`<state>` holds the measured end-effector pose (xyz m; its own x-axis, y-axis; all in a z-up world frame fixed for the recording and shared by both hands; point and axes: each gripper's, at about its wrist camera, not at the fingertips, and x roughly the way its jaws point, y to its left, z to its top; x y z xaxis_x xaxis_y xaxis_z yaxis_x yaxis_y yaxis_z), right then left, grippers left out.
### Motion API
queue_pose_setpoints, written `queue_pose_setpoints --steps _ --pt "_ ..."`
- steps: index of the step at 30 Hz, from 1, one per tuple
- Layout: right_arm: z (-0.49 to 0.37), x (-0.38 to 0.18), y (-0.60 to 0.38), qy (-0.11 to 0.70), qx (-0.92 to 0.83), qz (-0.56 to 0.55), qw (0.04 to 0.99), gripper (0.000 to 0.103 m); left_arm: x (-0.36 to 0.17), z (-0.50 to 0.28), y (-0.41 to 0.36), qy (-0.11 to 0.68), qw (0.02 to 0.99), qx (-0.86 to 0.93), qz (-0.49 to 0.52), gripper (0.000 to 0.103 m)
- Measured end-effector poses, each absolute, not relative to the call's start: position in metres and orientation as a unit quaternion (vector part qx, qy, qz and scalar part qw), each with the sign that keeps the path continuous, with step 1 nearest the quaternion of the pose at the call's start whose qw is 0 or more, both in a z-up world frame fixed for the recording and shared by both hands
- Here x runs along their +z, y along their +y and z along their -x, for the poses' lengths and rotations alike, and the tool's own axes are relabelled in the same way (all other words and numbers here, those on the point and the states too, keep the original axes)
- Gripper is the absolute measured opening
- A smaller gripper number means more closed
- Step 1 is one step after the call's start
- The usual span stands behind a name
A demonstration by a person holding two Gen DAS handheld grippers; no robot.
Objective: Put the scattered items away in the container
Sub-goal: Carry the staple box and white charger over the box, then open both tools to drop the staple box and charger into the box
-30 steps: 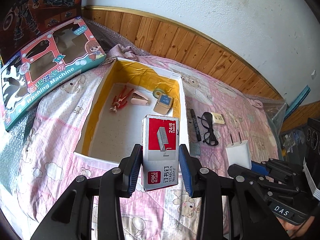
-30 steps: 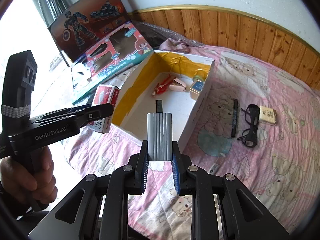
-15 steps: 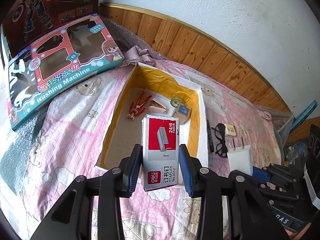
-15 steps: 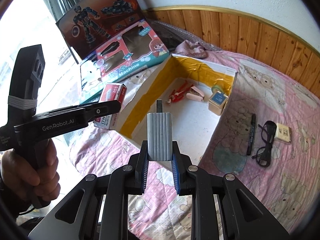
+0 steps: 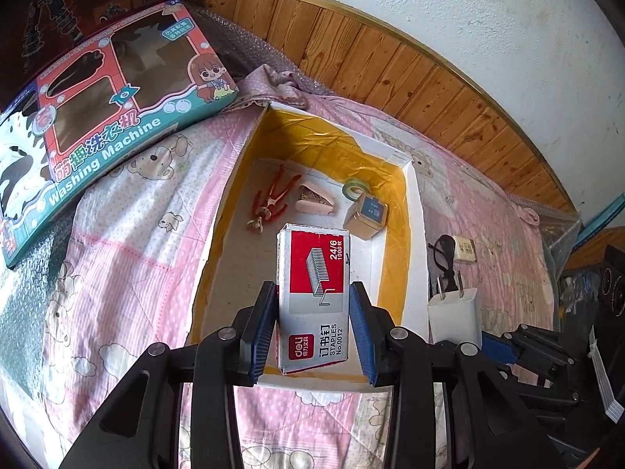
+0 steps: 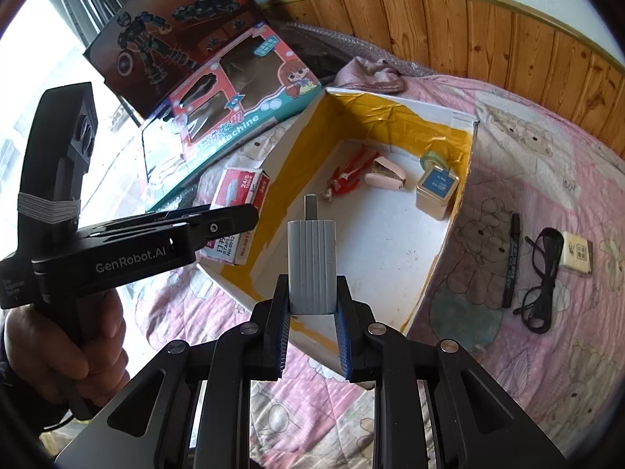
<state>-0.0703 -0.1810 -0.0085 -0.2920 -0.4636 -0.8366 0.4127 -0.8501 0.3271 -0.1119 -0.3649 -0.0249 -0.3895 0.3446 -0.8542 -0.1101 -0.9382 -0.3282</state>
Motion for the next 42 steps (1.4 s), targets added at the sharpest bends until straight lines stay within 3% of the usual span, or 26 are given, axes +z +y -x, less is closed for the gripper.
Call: queue_pose_setpoints --steps 37,42 --pt "0.185 -0.079 -0.199 -0.033 -0.767 -0.591 0.247 0.022 -0.111 0.187 -0.333 -0.064 0.109 0.773 0.622 0.039" --pt "0.191 -0.084 -0.2 -0.034 -0.771 -0.586 0.246 0.031 -0.116 0.197 -0.34 -0.079 0.098 0.776 0.618 0.039"
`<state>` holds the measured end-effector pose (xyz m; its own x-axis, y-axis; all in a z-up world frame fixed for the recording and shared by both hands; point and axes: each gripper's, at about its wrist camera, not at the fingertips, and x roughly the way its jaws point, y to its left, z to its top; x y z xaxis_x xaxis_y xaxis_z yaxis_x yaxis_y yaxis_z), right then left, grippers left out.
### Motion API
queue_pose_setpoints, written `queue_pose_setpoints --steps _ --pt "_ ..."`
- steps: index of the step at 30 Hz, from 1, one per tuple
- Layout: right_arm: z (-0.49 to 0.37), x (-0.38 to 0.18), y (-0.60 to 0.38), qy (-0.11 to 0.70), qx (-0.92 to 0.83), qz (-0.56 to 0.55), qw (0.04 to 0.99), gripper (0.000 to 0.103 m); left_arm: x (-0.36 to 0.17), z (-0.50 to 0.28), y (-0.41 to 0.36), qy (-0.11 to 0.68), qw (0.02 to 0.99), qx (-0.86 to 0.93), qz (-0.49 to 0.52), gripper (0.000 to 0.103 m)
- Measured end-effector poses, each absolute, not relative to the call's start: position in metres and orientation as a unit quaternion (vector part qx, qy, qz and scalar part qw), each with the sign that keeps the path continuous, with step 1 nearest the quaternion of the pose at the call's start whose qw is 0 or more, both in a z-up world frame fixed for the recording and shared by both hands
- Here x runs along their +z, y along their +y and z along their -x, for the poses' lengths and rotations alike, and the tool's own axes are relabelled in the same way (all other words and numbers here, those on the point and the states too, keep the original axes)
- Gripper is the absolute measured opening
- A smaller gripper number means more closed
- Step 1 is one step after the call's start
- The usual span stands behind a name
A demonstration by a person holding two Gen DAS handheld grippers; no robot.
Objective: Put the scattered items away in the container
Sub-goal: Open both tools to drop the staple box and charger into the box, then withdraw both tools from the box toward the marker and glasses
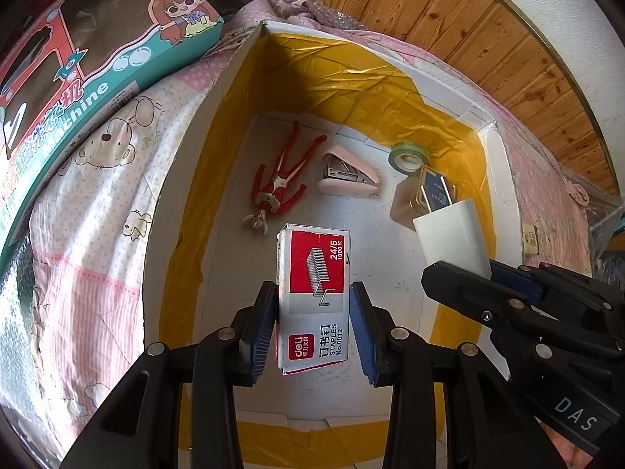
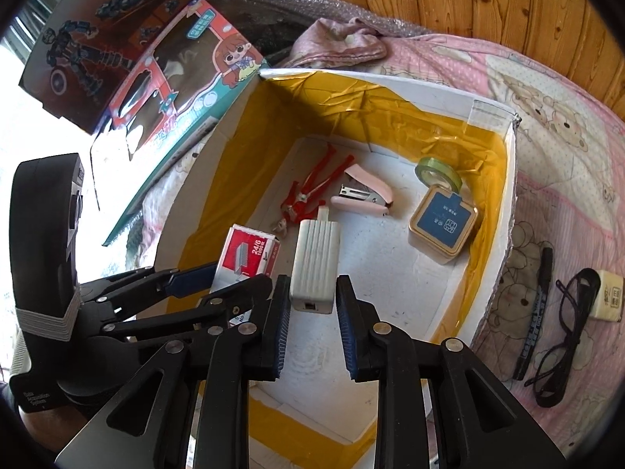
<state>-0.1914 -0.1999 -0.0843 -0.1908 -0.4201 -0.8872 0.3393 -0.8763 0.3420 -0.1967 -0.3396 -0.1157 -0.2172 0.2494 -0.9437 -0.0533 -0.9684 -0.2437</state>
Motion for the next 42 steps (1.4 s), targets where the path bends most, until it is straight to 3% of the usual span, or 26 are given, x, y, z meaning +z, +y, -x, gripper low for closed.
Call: queue_pose_setpoints --steps 2,17,42 --pt "0.191 -0.083 -0.198 -0.033 -0.775 -0.583 0.243 0.036 -0.119 0.199 -0.344 -0.087 0.096 0.772 0.622 0.041" --pt "0.134 -0.068 -0.167 -0.078 -0.77 -0.582 0.249 0.036 -0.094 0.158 -0.371 -0.109 0.09 0.78 0.61 0.042" --pt "0.032 -0.022 -0.146 -0.099 -0.793 -0.542 0.26 0.035 -0.051 0.063 -0.352 -0.112 0.121 0.803 0.572 0.047"
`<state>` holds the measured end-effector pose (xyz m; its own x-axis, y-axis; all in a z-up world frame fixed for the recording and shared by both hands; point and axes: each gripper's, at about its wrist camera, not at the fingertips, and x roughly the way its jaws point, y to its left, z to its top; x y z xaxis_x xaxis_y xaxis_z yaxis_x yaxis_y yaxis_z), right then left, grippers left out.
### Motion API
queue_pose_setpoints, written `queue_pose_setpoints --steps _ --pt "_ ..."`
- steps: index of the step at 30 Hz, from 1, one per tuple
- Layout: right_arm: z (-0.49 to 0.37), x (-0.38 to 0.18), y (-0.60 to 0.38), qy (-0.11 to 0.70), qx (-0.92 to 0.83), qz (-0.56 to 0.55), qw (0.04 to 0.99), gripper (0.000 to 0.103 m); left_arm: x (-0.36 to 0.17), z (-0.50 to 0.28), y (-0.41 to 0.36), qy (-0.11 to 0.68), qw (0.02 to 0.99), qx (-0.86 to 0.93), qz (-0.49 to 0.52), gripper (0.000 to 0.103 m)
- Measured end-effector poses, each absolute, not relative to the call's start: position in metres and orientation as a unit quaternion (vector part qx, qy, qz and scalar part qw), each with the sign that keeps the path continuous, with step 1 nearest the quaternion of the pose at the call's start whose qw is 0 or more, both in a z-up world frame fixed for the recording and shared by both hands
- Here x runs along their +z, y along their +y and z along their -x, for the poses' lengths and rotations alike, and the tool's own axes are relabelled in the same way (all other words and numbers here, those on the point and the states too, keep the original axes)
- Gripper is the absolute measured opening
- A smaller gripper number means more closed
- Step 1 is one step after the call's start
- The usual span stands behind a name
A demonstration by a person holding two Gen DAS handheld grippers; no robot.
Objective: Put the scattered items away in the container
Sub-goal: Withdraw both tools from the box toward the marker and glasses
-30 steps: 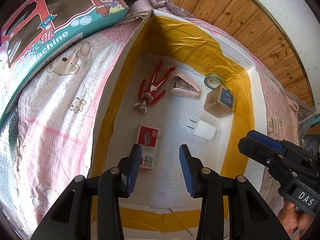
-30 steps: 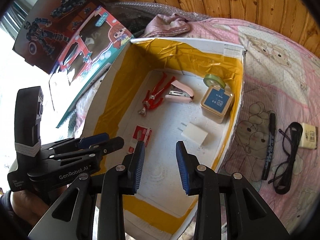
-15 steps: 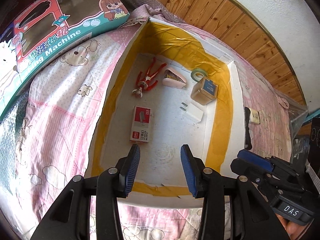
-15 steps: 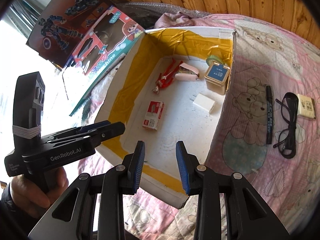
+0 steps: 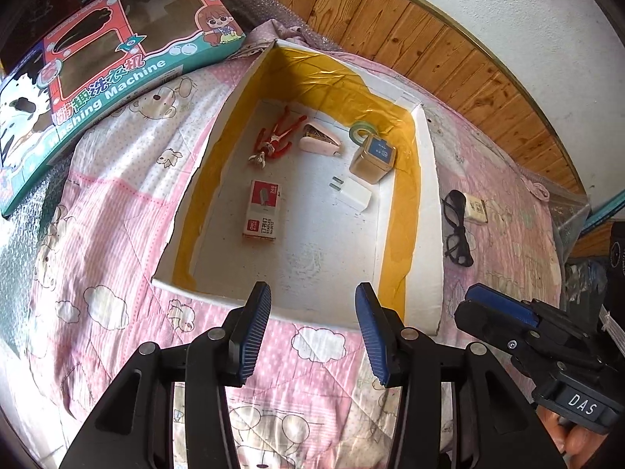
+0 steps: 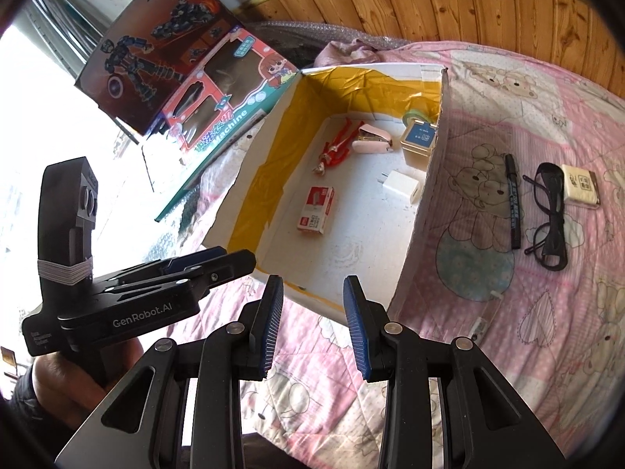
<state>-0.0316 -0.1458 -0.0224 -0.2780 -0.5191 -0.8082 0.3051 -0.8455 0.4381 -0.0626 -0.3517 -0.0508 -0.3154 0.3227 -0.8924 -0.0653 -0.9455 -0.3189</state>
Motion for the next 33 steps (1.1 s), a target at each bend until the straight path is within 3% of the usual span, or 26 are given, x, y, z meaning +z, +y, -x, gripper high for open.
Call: queue_pose_setpoints --steps 11,20,33 --pt "-0.001 -0.021 -0.112 -0.122 -0.799 -0.536 0.243 0.035 -0.031 0.037 -0.322 -0.096 0.152 0.813 0.553 0.049" --pt "-0.027 -0.051 -0.042 -0.171 -0.796 -0.551 0.18 0.035 -0.036 0.029 -0.295 -0.084 0.173 0.801 0.567 0.052" --pt "-0.047 -0.09 0.053 -0.237 -0.788 -0.562 0.078 0.035 -0.056 0.017 -0.185 -0.012 0.254 0.764 0.594 0.055"
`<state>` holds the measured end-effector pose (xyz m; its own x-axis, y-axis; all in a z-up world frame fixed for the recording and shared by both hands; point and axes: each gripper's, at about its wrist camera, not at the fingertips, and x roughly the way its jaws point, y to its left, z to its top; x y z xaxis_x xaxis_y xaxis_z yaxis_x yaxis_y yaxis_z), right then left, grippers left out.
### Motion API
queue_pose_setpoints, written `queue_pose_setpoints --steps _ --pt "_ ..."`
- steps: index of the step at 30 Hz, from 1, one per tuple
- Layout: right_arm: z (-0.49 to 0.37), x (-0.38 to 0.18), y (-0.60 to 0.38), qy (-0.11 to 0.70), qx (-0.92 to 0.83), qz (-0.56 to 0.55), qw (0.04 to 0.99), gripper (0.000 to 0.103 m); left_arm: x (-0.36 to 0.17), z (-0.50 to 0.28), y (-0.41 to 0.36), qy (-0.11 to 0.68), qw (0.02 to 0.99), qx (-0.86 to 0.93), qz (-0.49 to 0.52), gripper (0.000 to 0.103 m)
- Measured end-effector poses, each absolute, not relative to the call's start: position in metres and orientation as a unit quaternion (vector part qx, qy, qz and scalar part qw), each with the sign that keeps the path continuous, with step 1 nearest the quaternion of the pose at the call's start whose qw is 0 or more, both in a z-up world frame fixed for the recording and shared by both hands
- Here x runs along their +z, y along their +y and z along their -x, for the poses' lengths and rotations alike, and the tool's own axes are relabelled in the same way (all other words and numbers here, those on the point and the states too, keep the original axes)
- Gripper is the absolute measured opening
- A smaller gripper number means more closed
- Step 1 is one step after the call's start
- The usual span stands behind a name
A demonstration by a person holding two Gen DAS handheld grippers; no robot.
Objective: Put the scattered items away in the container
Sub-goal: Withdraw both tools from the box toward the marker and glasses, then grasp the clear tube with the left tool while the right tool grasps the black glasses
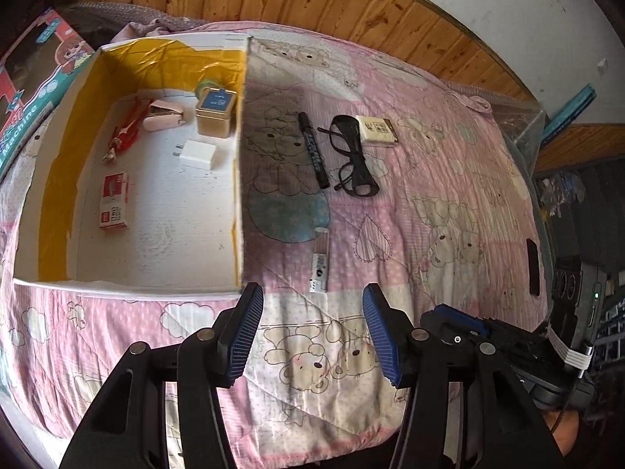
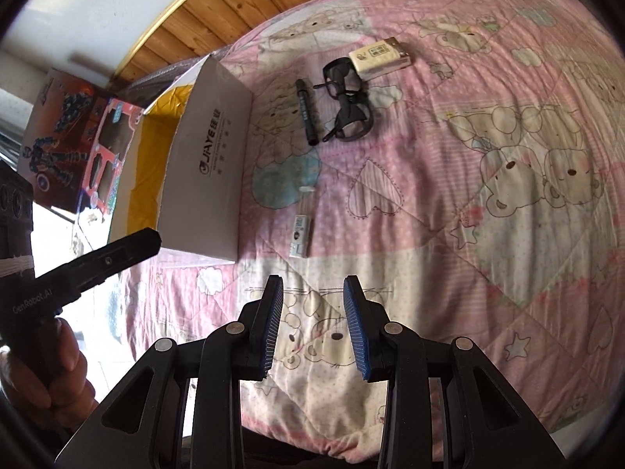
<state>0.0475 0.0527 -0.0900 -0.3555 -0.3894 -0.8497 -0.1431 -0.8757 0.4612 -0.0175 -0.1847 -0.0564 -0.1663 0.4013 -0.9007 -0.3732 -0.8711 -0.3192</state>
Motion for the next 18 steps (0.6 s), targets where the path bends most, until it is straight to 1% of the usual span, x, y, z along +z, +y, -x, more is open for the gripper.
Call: queue_pose_setpoints --steps 6,13,15,17,18 --pt "-0.02 -0.08 0.077 -0.244 -0.799 -0.546 0.068 0.036 -0.083 0.019 -0.139 0.018 0.273 0.748 0.605 0.055" --pt "0.037 -0.075 0.079 -0.221 -0.806 -0.542 0.082 0.036 -0.129 0.038 -0.111 0.026 0.262 0.732 0.628 0.055" --pt "0.056 -0.081 0.077 -0.21 -0.806 -0.548 0.082 0.038 -0.144 0.045 -0.108 0.02 0.255 0.727 0.638 0.055" --pt "0.074 -0.089 0.074 -0.198 -0.803 -0.556 0.084 0.043 -0.158 0.051 -0.109 0.005 0.246 0.72 0.649 0.055" --pt "0.082 -0.094 0.073 -0.191 -0.802 -0.56 0.084 0.043 -0.165 0.054 -0.109 -0.001 0.24 0.717 0.654 0.055"
